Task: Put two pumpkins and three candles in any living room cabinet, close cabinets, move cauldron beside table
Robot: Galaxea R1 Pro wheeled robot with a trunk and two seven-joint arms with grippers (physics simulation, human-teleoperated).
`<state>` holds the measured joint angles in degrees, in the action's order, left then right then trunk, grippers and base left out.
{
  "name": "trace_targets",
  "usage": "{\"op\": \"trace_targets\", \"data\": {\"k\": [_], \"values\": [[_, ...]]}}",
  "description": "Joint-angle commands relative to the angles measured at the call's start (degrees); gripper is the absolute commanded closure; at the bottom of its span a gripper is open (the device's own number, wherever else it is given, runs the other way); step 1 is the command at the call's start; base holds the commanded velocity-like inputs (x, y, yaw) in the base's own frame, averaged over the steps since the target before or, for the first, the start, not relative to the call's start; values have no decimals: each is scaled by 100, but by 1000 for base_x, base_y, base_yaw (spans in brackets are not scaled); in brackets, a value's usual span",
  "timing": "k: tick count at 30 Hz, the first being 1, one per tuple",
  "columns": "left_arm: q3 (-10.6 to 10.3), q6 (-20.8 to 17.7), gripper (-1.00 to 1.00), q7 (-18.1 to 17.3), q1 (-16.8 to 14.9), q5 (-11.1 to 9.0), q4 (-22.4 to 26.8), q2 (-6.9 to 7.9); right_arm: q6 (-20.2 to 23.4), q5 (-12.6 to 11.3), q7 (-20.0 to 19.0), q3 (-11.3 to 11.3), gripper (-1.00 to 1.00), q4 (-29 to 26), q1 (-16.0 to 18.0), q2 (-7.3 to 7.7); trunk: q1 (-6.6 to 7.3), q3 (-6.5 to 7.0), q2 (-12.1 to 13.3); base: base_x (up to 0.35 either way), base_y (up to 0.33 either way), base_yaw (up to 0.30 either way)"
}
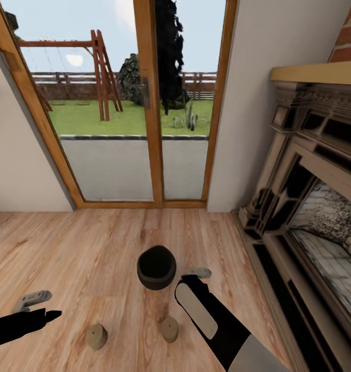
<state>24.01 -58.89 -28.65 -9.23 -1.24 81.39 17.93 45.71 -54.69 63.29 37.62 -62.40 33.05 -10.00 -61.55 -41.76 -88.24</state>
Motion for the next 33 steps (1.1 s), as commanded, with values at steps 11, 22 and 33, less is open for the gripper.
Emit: {"op": "trace_targets", "data": {"k": [11, 22, 33], "values": [[-1, 0, -100, 0, 0, -1, 0, 0, -1, 3, -1, -8, 100, 0, 2, 0, 0, 0, 0, 65, 167, 0], [2, 0, -100, 0, 0, -7, 0, -5, -2, 3, -1, -2, 100, 0, 2, 0, 0, 0, 0, 118, 57, 0], [7, 0, -100, 0, 0, -8, 0, 0, -5, 9, -1, 3, 100, 0, 2, 0, -176, -143, -321, 4, 1, 0]]}}
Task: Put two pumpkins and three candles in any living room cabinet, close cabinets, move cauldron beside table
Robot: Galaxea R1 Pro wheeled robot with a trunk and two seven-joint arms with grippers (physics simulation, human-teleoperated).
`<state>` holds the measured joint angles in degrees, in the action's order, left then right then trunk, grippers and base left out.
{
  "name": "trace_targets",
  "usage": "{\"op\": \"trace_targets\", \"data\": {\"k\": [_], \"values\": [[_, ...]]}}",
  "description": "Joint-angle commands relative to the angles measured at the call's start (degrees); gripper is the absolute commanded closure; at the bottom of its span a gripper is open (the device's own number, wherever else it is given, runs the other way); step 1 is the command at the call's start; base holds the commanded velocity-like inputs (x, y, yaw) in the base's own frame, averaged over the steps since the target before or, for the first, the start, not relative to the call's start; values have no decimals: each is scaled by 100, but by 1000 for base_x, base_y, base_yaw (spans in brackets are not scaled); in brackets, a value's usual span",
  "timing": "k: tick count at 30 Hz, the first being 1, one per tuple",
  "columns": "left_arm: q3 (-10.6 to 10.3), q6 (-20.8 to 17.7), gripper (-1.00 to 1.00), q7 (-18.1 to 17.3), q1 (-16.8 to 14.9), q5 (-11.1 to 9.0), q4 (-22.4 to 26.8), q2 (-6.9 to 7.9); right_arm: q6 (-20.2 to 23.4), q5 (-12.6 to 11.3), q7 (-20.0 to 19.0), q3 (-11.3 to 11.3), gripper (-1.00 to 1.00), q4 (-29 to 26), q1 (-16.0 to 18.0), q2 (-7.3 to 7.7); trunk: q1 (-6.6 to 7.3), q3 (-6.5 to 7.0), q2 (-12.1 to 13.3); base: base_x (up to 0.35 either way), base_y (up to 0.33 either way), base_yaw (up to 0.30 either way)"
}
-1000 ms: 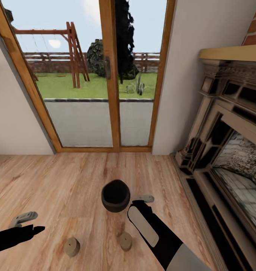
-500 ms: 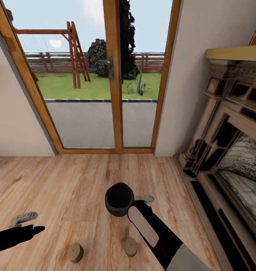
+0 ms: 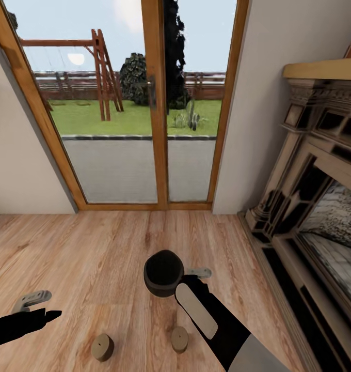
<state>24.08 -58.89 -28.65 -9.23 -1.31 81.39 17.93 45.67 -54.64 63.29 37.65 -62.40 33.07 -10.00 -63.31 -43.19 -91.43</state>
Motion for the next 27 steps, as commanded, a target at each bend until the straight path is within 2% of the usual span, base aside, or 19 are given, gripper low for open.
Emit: {"op": "trace_targets", "data": {"k": [1, 13, 15, 17, 19, 21, 25, 27], "values": [[0, 0, -100, 0, 0, -1, 0, -2, 1, 2, -1, 2, 100, 0, 0, 0, -23, -18, -42, 0, 0, 0], [4, 67, -100, 21, 0, 13, -42, -7, -3, 26, 12, 6, 100, -110, -1, 0, -286, -234, -523, 0, 0, 0], [7, 224, -100, 32, 0, 10, -139, -8, 5, 18, 15, 6, 100, -458, -7, 0, -330, -270, -603, 0, 0, 0], [8, 401, -100, 39, 0, 9, -256, -8, 46, 7, 16, 6, 100, -1110, -146, 0, -374, -306, -683, 0, 0, 0], [8, 499, -100, 42, 0, 8, -320, -10, 148, 3, 16, 15, 100, -1812, -473, 0, -418, -342, -764, 0, 0, 0], [4, 542, -100, 47, 0, 8, -354, -23, 429, 8, 17, 23, 100, -2336, -807, 0, -462, -377, -844, 0, 0, 0], [-137, 610, -100, 52, 0, 9, -407, -67, 860, 11, 5, 31, 100, -2650, -1101, 0, -550, -449, -1004, 0, 0, 0], [-219, 803, -100, 52, 0, 4, -483, -76, 949, 12, -24, 123, 100, -2699, -1148, 0, -594, -485, -1084, 0, 0, 0]]}}
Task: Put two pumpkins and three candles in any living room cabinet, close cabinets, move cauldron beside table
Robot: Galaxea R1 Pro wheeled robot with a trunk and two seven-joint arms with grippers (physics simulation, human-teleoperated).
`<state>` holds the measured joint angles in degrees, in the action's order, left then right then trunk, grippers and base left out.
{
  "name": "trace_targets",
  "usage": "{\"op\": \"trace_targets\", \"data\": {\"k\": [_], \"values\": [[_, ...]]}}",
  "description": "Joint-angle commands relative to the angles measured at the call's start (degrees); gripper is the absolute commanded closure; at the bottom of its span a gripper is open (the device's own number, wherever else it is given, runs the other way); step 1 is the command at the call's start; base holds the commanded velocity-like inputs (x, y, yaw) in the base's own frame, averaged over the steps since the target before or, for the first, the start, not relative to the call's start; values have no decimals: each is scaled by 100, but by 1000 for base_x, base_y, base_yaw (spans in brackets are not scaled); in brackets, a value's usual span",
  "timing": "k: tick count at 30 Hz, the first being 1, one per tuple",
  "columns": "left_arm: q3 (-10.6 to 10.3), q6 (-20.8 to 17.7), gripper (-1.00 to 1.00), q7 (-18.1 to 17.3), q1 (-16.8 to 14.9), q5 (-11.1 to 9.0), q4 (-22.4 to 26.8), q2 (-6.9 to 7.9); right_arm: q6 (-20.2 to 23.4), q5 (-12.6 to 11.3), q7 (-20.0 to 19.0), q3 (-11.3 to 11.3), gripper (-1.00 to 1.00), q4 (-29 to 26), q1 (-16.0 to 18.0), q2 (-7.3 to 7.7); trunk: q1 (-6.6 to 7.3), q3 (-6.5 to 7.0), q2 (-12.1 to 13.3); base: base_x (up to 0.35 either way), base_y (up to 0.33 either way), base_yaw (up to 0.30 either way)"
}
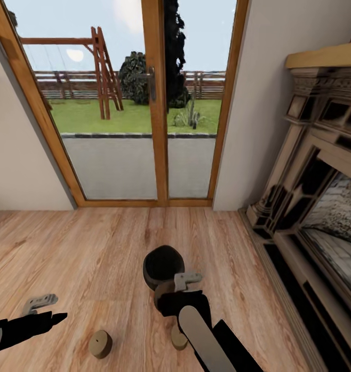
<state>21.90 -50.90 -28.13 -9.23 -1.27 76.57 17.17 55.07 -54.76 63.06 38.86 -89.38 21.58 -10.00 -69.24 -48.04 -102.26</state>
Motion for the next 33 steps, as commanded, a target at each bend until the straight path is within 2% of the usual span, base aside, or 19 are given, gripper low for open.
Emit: {"op": "trace_targets", "data": {"k": [1, 3, 5, 7, 8, 9, 10, 11, 12, 14, 15, 17, 20, 22, 26, 31, 33], "values": [[-27, 103, -100, 0, 0, -2, -59, -1, 32, 26, -26, 61, 100, -14, -13, 0, -23, -18, -42, 0, 0, 0], [-49, 199, -100, 3, 0, 0, -140, -2, 52, 22, -121, 120, 100, -24, -23, 0, -66, -54, -122, 0, 0, 0], [-63, 264, -100, 26, 0, 2, -198, -3, 67, 20, -500, 156, 100, -31, -30, 0, -110, -90, -202, 0, 0, 0], [-68, 306, -100, 42, 0, 3, -224, -3, 73, 25, -1372, 134, 100, -37, -31, 0, -154, -126, -282, 0, 0, 0], [-70, 354, -100, 48, 0, -1, -236, -3, 61, 33, -2157, 53, 100, -40, -31, 0, -176, -144, -322, 0, 0, 0], [-68, 383, -100, 55, -4, -9, -242, -6, 46, 43, -2966, -187, 100, -42, -31, 0, -198, -162, -362, 0, 0, 0], [-69, 396, -100, 59, -6, -16, -244, -8, 40, 44, -3467, -462, 100, -43, -33, 0, -220, -180, -403, 0, 0, 0], [-70, 409, -100, 75, -9, -28, -245, -26, 35, 44, -3951, -798, 100, -42, -34, 103, -242, -198, -443, 0, 0, 0], [-73, 423, -100, 125, -15, -35, -247, -92, 20, 40, -4668, -1370, 100, -26, -37, 428, -264, -216, -483, 0, 0, 0], [-82, 435, -100, 253, -51, -20, -247, -230, -25, 31, -5719, -2156, 100, 8, -39, 849, -308, -252, -563, 0, 0, 0], [-85, 440, -100, 339, -71, -15, -248, -289, -55, 33, -6267, -2483, 100, 45, -39, 986, -330, -270, -603, 0, 0, 0], [-88, 437, -100, 515, -100, -32, -223, -354, -88, 71, -7249, -2959, 100, 155, -40, 1126, -374, -305, -683, 0, 0, 0], [-96, 442, -100, 636, -115, -47, -214, -394, -198, 95, -8022, -3237, 100, 306, -40, 1224, -440, -359, -804, 0, 0, 0], [-150, 496, -100, 676, -120, -34, -227, -439, -439, 99, -8298, -3308, 100, 390, -40, 1274, -484, -395, -884, 0, 0, 0], [-258, 537, -100, 699, -124, -29, -208, -498, -831, 94, -8494, -3346, 100, 603, -40, 1302, -572, -467, -1044, 0, 0, 0], [-284, 444, -100, 692, -219, -58, -246, -520, -935, 104, -8598, -3253, 100, 664, -40, 1244, -681, -557, -1245, 0, 0, 0], [-293, 416, -100, 699, -230, -41, -365, -588, -957, 105, -8614, -3238, 100, 661, -40, 1235, -725, -593, -1325, 0, 0, 0]]}}
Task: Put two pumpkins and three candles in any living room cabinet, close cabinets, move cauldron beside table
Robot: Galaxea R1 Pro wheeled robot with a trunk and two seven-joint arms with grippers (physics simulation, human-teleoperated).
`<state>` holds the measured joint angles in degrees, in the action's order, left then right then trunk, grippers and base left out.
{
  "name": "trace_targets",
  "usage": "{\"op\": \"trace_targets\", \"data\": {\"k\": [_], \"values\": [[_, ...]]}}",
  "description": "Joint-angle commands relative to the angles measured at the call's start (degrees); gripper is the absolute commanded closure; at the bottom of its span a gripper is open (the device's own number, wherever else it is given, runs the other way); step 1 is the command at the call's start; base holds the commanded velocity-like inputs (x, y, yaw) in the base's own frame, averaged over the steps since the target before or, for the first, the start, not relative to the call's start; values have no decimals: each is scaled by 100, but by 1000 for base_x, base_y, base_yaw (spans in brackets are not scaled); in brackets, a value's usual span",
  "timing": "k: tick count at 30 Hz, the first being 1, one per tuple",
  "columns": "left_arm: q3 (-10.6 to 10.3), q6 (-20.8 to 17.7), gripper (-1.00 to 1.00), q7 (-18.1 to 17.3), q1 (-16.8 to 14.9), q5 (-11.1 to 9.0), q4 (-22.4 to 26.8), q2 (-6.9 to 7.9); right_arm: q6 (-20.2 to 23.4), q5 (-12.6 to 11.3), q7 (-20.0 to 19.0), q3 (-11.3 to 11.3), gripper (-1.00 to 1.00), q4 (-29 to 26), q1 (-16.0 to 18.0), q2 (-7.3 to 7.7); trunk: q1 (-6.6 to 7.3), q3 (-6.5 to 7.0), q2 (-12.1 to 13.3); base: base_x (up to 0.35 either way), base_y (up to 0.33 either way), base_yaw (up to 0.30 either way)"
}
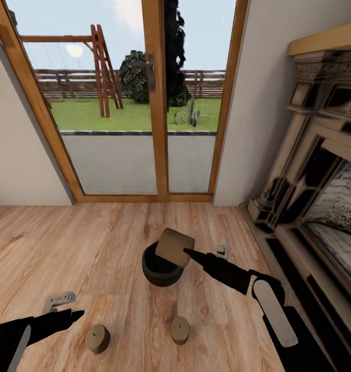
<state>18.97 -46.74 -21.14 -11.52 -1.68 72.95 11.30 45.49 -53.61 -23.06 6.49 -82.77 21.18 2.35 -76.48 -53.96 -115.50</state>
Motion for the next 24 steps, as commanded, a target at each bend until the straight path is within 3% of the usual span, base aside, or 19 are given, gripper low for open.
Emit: {"op": "trace_targets", "data": {"k": [1, 5, 9, 19, 24], "values": [[-3, 0, -100, 2, -3, 16, -70, -37, -9, -8, -3, 15, 100, -1, 0, -6, -23, -18, -42, 0, 0, 0], [-9, 30, -100, 5, -8, 38, -199, -66, -297, 13, 34, 338, 100, -11, 0, -14, -110, -90, -202, 0, 0, 0], [-8, 40, -100, 5, -15, 25, -185, -79, -612, 16, 45, 505, 100, 1, 0, -15, -198, -162, -362, 0, 0, 0], [-8, 47, -100, 158, -17, 27, -172, -86, -700, 17, 26, 555, 100, -18, 0, -8, -418, -333, -764, 0, 0, 70], [-8, 265, -100, 746, -17, 13, -213, -126, -700, 17, 40, 571, 100, -20, 0, -10, -528, -407, -964, 0, 0, 184]]}}
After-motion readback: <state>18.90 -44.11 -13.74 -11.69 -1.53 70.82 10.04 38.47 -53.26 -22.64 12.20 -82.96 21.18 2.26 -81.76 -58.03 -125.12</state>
